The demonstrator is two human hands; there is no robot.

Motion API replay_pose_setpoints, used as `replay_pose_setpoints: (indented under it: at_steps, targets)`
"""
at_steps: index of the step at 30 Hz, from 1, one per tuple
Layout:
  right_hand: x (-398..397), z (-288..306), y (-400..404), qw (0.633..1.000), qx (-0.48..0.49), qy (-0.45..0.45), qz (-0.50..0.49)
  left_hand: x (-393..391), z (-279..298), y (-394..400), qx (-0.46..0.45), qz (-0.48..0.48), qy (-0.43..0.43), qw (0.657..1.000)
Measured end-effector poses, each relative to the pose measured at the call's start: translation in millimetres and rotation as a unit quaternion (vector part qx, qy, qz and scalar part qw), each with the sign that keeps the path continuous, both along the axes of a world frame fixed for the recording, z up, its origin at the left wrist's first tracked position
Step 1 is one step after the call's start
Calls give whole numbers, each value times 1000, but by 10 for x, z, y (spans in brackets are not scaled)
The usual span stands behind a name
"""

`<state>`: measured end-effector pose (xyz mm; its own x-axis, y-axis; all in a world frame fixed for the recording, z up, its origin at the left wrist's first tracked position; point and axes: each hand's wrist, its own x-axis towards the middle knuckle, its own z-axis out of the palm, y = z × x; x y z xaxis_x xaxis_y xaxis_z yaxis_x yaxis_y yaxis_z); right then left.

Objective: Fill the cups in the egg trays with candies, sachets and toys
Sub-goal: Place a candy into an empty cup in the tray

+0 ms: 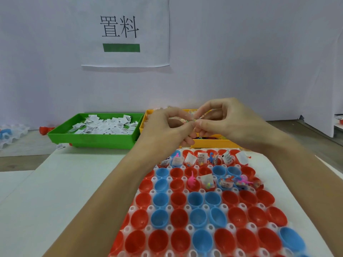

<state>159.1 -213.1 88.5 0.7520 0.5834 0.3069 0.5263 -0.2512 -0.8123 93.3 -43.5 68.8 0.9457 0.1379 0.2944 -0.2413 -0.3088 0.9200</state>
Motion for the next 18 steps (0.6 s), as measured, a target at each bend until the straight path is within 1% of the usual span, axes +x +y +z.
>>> replay_pose_setpoints:
  at_steps: [5,9,13,18]
  targets:
    - [-6,11,-4,999,23,27,10,0,-13,3,-30,-7,-13,999]
    - [3,-3,16,996,51,68,29,-2,-28,15,-62,1,-37,997]
    - [11,-17,56,981,111,153,49,-28,-7,31,-52,-10,-47,998]
    - [29,-36,61,982,106,152,46,-39,7,74,-27,-19,-60,998]
